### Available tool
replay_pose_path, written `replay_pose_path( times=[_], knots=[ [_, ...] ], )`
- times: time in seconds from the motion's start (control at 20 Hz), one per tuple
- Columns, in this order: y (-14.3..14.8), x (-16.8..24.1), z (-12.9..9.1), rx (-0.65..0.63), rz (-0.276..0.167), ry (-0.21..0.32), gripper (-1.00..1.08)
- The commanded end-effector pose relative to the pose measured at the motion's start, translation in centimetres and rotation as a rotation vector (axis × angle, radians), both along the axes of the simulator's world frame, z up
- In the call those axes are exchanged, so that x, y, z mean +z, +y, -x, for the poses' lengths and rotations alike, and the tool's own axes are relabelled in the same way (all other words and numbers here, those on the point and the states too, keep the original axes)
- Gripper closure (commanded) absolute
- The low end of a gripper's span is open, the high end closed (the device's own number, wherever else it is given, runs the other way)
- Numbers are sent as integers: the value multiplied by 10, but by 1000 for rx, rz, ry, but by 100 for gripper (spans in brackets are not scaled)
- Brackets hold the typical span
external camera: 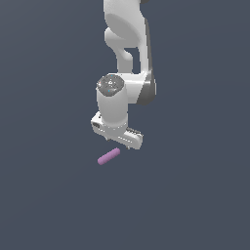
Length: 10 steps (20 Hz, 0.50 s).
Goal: Pick up the object and move it to a goal position.
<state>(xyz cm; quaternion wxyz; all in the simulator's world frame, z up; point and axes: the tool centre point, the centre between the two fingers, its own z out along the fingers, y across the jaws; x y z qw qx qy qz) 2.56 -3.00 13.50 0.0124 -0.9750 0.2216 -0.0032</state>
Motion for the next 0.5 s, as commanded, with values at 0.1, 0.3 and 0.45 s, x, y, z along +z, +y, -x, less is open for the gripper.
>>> replay_pose_path(
  times=[0.1,0.3,0.45],
  knots=[
    [-13,-19,-3,-151,1,7,-92],
    [-25,-36,-5,-278,5,12,-92],
    [-33,-46,-6,-356,9,14,-92]
  ],
)
